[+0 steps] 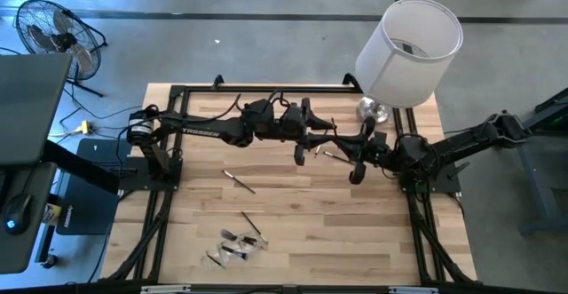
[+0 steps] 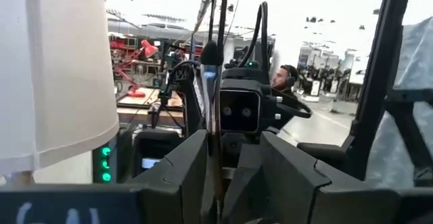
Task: Pick & Place Makeup Supplies
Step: Put the silver makeup brush into the transparent organizer
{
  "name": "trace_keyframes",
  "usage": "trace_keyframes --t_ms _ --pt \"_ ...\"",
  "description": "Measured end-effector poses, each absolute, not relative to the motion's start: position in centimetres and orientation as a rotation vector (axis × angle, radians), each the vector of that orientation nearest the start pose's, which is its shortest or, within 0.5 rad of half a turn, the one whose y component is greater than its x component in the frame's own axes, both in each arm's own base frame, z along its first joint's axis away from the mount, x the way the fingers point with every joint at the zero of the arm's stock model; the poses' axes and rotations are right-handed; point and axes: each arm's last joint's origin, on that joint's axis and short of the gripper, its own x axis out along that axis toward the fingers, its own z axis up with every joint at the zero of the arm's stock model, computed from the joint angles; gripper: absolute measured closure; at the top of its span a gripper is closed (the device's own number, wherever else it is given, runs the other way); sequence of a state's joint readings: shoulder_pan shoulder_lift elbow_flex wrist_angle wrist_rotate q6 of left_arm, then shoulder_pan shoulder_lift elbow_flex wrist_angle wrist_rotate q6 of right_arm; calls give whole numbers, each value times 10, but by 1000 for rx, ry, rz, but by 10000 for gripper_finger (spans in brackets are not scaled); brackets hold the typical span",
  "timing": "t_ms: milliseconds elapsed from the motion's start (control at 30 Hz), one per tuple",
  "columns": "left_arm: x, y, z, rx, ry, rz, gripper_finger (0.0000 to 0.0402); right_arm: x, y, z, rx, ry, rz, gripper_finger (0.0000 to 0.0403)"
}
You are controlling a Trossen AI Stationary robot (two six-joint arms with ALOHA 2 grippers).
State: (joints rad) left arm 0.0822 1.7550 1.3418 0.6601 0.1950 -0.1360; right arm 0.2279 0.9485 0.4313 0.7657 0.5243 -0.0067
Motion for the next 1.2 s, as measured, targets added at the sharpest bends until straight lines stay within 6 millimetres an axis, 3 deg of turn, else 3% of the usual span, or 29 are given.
trace_keyframes --t_ms 833,1200 --pt "408 29 348 -198 -282 -137 263 198 22 275 83 -265 -279 395" --pt "408 29 346 -200 -266 -141 263 214 25 265 94 -286 -287 395"
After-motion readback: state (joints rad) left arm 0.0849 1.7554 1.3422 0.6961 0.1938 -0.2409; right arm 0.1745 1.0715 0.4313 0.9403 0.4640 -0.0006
